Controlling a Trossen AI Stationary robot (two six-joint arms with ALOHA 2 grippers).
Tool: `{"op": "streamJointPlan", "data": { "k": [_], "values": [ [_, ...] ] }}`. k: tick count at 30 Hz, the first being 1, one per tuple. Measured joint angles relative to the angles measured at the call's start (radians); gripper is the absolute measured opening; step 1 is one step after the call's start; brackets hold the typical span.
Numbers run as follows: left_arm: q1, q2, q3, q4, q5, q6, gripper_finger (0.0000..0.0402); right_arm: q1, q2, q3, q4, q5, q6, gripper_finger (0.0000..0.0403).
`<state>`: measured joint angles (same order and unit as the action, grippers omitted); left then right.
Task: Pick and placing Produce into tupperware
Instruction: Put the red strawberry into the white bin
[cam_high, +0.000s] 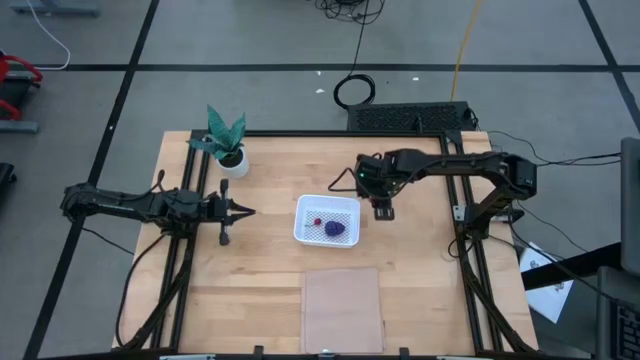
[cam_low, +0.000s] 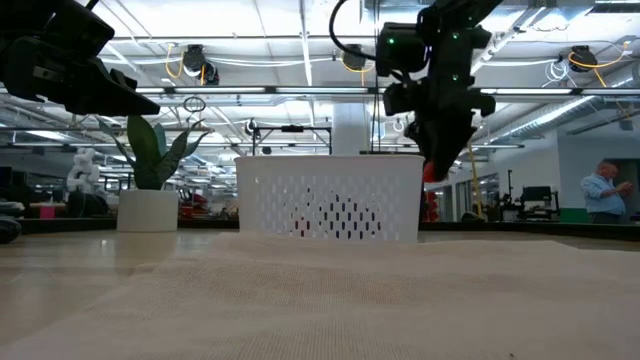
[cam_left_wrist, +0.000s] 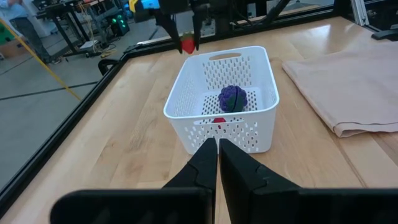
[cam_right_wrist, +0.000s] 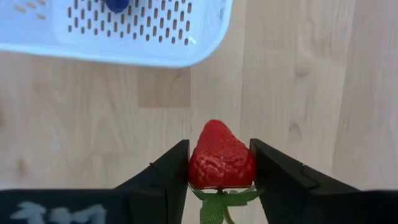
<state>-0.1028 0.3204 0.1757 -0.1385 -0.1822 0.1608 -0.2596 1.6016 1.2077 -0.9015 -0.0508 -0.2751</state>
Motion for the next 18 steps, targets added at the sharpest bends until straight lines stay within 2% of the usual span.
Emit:
{"op": "streamJointPlan", "data": {
  "k": [8, 18],
  "values": [
    [0.0, 0.0, 0.0, 0.0, 0.0, -0.002, 0.0021, 0.0, 0.0, 0.061, -0.109, -0.003, 0.001, 0.0131],
    [0.0, 0.0, 0.0, 0.0, 0.0, -0.002, 0.0021, 0.0, -0.019, 0.063, -0.128, -0.006, 0.001, 0.0144]
  ]
}}
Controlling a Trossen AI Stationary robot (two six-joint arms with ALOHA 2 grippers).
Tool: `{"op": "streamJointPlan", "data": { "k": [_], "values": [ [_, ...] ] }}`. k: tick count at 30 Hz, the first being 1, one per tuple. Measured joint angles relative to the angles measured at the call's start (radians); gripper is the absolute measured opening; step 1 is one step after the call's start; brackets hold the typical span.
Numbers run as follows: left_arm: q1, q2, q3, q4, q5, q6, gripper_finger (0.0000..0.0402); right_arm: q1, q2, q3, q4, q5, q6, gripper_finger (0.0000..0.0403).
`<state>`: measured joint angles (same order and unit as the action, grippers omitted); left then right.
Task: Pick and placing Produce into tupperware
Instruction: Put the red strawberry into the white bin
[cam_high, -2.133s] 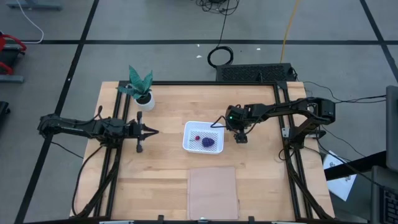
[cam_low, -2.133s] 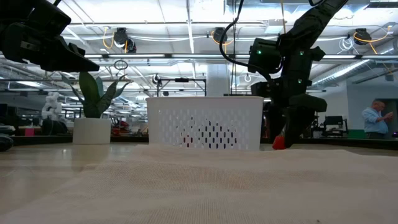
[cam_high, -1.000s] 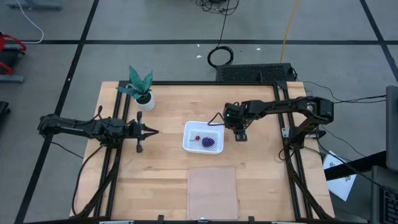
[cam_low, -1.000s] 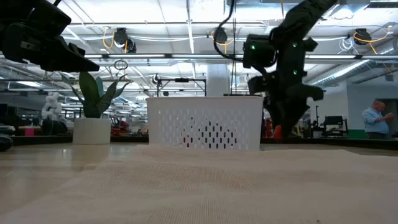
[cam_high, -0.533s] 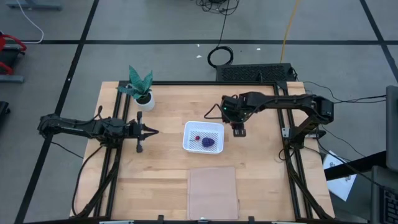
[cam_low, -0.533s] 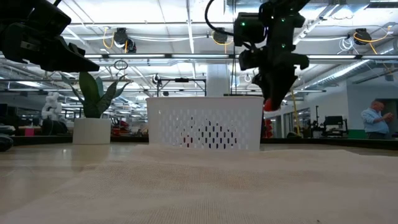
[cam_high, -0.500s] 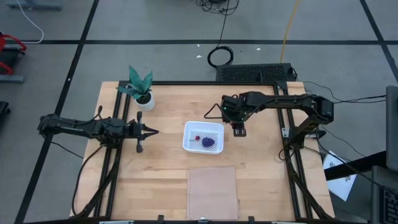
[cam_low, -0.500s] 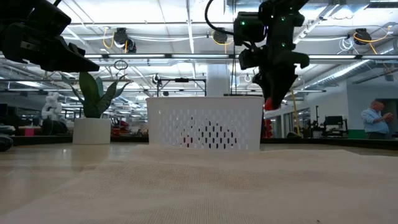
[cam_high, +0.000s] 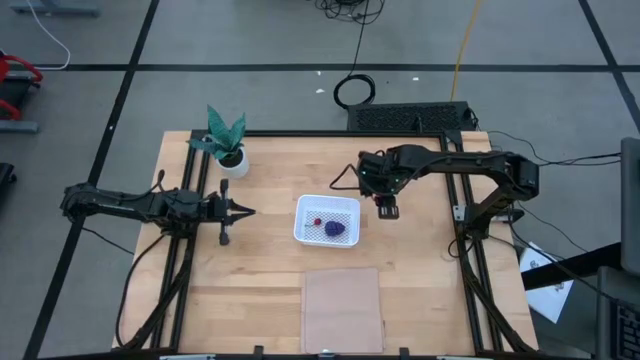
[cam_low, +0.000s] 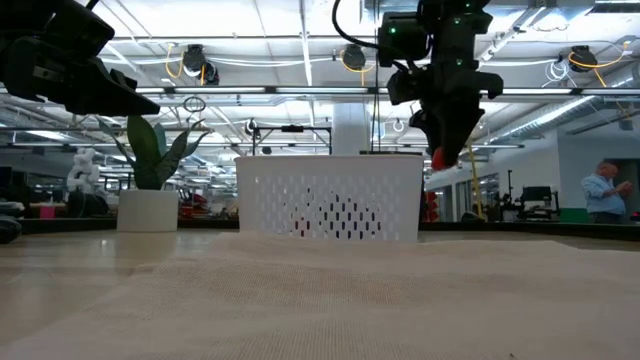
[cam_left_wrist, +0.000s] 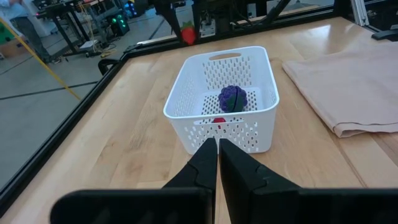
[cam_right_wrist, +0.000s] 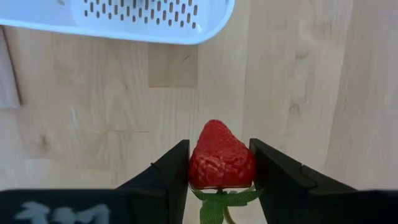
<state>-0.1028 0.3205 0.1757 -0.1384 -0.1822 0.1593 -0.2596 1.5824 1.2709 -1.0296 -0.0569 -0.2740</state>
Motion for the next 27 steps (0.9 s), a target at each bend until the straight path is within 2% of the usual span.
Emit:
{"op": "streamJointPlan", "data": {
  "k": [13, 17, 27],
  "values": [
    [0.0, 0.0, 0.0, 0.0, 0.0, 0.0, 0.0021, 0.0, -0.012, 0.0, -0.004, -0.004, 0.0, 0.0142],
    [0.0, 0.0, 0.0, 0.0, 0.0, 0.002, 0.0021, 0.0, -0.012, 0.004, 0.006, -0.055, 0.003, 0.0141],
    [0.0, 0.0, 0.0, 0.0, 0.0, 0.011, 0.0021, 0.037, -0.014, 0.138, 0.031, -0.053, 0.006, 0.0139]
  ]
}}
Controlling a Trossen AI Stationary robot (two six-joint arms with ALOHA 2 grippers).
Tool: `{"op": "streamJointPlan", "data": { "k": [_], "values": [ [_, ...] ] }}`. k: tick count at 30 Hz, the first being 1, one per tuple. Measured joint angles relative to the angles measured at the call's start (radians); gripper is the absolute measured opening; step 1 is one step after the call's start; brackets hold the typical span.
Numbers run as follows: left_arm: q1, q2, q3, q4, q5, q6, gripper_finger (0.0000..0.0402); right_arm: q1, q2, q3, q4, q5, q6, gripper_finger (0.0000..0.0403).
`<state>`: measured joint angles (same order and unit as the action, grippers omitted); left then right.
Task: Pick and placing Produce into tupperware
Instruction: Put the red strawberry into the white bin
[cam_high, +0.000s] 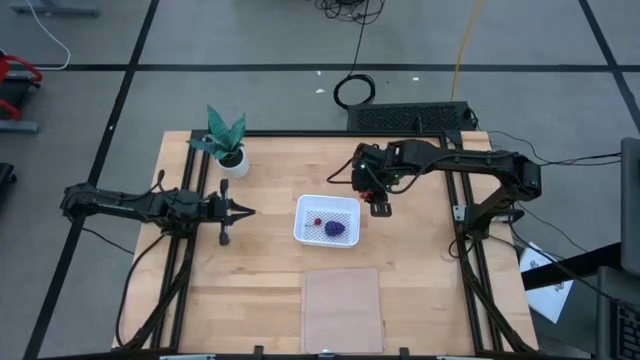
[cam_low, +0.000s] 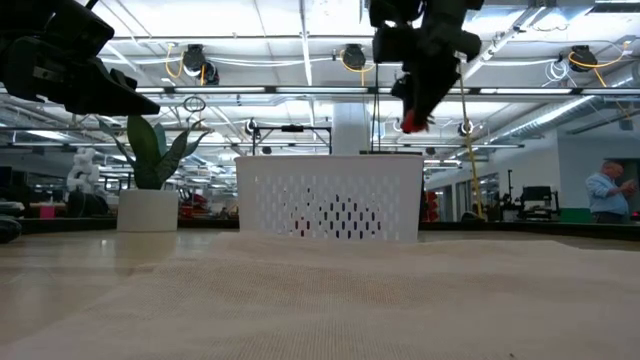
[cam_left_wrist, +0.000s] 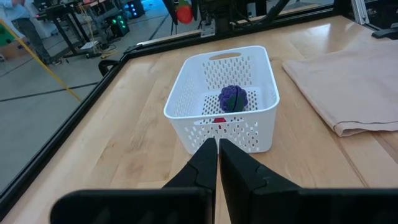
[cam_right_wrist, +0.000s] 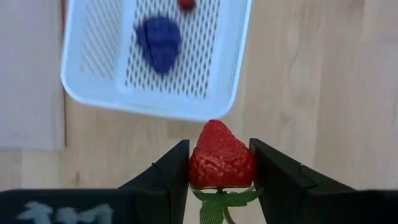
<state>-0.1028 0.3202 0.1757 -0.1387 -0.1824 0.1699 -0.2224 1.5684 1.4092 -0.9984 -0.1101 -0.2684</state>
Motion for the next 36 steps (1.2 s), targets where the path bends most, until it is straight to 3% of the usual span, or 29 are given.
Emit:
{"op": "streamJointPlan", "data": {
  "k": [19, 36],
  "values": [
    [0.0, 0.0, 0.0, 0.014, 0.0, -0.002, 0.0021, 0.065, 0.037, 0.059, 0.117, -0.029, 0.02, 0.0139],
    [0.0, 0.0, 0.0, 0.009, 0.0, -0.003, 0.0021, 0.134, 0.227, 0.113, 0.137, -0.029, -0.039, 0.0139]
  ]
}}
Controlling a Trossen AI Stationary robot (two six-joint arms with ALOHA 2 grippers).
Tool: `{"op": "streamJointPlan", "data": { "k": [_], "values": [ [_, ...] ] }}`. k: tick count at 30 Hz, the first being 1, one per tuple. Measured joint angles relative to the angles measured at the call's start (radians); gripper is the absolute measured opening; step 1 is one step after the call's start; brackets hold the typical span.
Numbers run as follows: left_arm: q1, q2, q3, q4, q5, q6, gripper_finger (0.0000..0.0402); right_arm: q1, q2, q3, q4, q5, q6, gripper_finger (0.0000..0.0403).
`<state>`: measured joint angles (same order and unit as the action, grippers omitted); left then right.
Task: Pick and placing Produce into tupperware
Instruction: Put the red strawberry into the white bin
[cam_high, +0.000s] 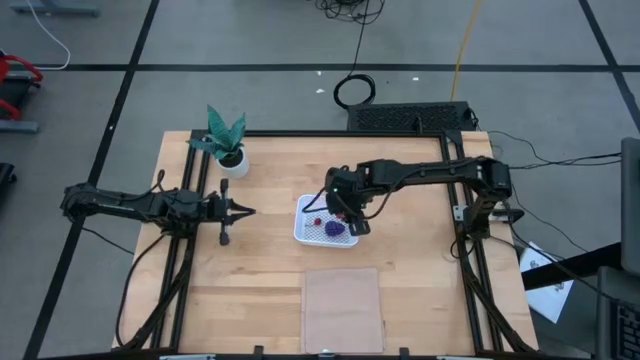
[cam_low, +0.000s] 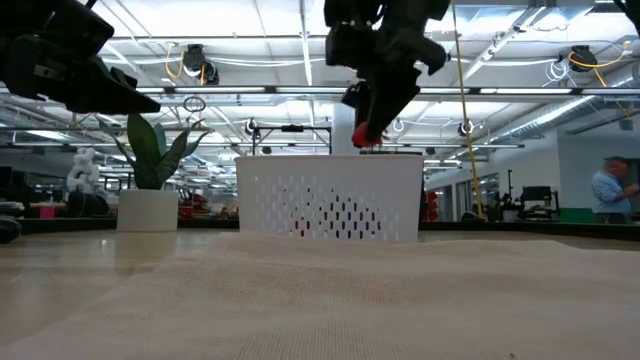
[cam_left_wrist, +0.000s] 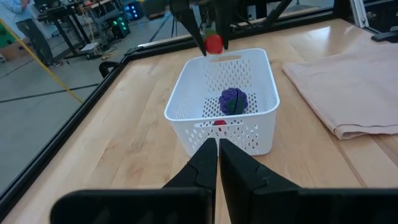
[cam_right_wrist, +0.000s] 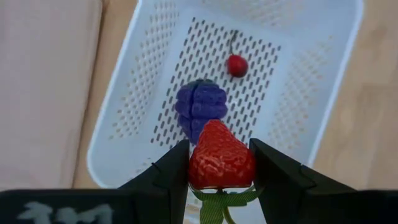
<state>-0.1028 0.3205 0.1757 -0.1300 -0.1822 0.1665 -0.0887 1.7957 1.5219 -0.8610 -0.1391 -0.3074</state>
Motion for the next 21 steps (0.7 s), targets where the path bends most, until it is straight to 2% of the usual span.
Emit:
{"op": "streamJointPlan", "data": {
  "k": [12, 15, 21],
  "values": [
    [0.0, 0.0, 0.0, -0.011, 0.0, 0.0, 0.0021, 0.006, 0.129, 0.0, 0.02, 0.008, -0.149, 0.0139],
    [0.0, 0.0, 0.0, -0.012, 0.0, 0.001, 0.0021, 0.006, 0.141, 0.0, 0.016, 0.011, -0.201, 0.0139],
    [0.0, 0.0, -0.03, 0.008, 0.0, 0.015, 0.0021, -0.005, 0.139, 0.0, 0.034, 0.012, -0.196, 0.0139]
  ]
}}
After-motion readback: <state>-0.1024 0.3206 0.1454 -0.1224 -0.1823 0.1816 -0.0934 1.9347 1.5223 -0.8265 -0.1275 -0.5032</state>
